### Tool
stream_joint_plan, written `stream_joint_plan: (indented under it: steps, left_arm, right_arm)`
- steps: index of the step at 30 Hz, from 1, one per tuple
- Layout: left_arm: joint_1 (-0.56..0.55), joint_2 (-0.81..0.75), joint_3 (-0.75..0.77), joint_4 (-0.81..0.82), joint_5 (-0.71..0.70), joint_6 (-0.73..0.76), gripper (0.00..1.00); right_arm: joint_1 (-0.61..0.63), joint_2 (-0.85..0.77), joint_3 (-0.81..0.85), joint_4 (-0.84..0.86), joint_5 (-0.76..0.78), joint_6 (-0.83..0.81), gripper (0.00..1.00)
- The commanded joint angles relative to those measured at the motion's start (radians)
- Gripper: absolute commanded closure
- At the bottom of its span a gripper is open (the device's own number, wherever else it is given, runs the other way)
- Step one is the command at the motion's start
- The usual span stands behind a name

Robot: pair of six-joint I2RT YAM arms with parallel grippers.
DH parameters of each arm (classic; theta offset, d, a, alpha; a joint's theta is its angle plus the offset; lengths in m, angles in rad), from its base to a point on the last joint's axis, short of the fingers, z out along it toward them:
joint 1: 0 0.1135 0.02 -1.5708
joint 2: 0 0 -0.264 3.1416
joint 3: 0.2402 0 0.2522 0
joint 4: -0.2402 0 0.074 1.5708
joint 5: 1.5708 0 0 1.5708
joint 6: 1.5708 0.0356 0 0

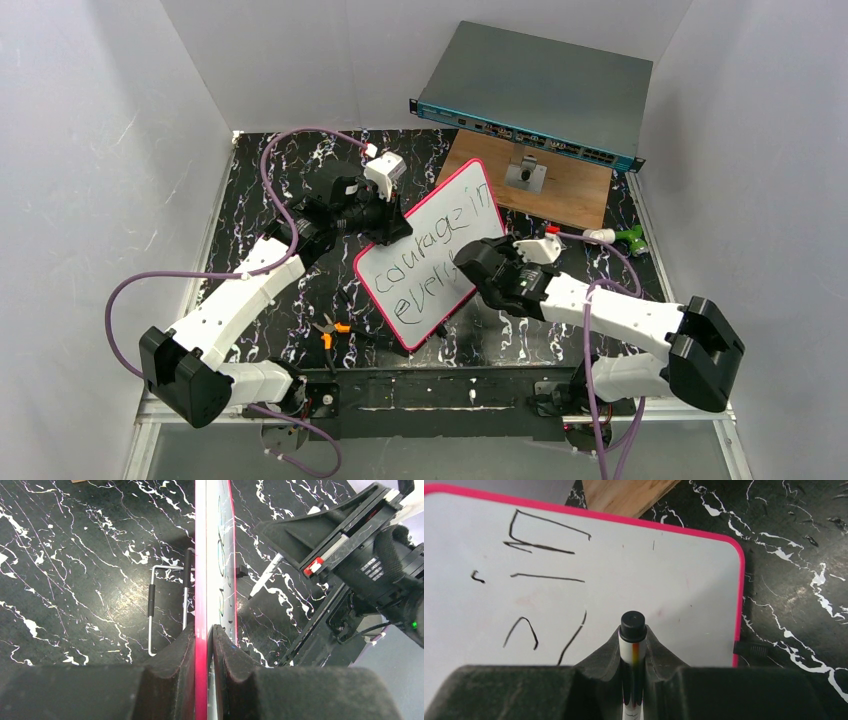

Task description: Write a sentence on the whiteboard

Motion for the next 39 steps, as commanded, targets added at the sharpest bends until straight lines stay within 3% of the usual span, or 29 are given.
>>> stream_joint_plan:
  steps: [1,10,39]
  left_arm:
    - [0.002,-0.034,0.002,-0.006,-0.029,0.054,1.0]
    - [0.002,-0.039,0.001,-0.012,-0.033,0.058,1.0]
    - [0.002,-0.04,-0.004,-0.013,-0.03,0.056,1.0]
  right_arm:
    - [0.025,0.035,0.003,-0.069,0.03,0.068,0.99]
    - [0.03,0.121,0.064,-0.184,0.015,0.19,0.99]
    - [-0.009,0.19,0.124,-0.221,0.023,0.244,0.99]
